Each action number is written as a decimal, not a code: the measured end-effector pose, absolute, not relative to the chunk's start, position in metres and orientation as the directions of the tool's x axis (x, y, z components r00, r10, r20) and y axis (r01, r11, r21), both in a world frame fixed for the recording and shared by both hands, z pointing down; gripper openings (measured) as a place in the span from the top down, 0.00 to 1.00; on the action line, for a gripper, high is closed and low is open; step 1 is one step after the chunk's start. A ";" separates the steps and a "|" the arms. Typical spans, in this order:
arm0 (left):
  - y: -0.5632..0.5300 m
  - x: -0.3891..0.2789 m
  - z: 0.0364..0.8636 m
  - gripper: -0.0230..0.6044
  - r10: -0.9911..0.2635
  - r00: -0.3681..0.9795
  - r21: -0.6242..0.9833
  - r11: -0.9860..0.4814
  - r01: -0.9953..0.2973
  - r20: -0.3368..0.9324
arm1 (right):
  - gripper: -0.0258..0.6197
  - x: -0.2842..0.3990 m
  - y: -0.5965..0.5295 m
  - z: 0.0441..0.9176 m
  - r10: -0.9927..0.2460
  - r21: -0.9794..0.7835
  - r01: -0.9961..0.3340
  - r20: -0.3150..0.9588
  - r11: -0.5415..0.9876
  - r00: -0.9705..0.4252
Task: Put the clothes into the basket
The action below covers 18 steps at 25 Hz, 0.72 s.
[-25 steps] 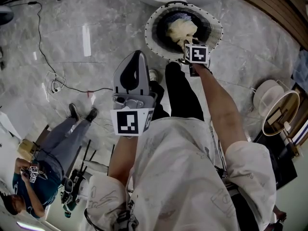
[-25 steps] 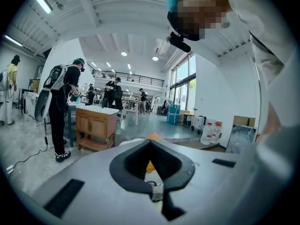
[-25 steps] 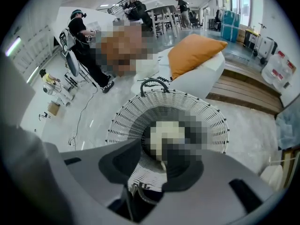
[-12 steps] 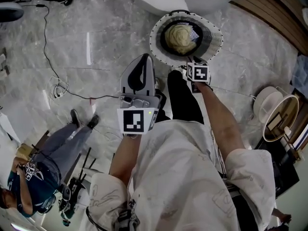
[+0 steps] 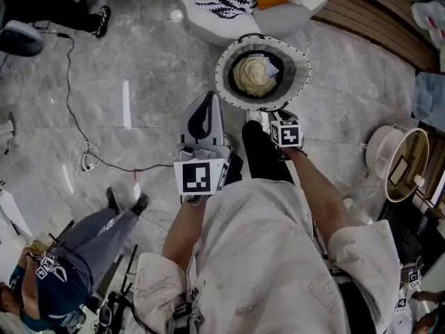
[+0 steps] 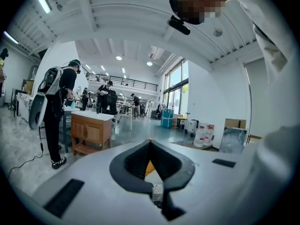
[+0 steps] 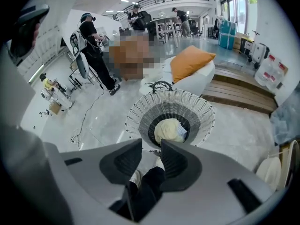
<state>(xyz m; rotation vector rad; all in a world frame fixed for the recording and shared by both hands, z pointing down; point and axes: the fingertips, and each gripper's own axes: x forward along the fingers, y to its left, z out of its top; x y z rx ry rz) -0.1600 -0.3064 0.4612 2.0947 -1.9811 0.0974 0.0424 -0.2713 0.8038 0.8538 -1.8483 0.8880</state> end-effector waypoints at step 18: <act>-0.240 -0.167 0.434 0.97 -0.967 0.156 0.125 -0.133 -0.983 0.199 | 0.78 0.044 -0.258 0.613 -0.620 -0.203 -0.884 0.647 0.422 -0.444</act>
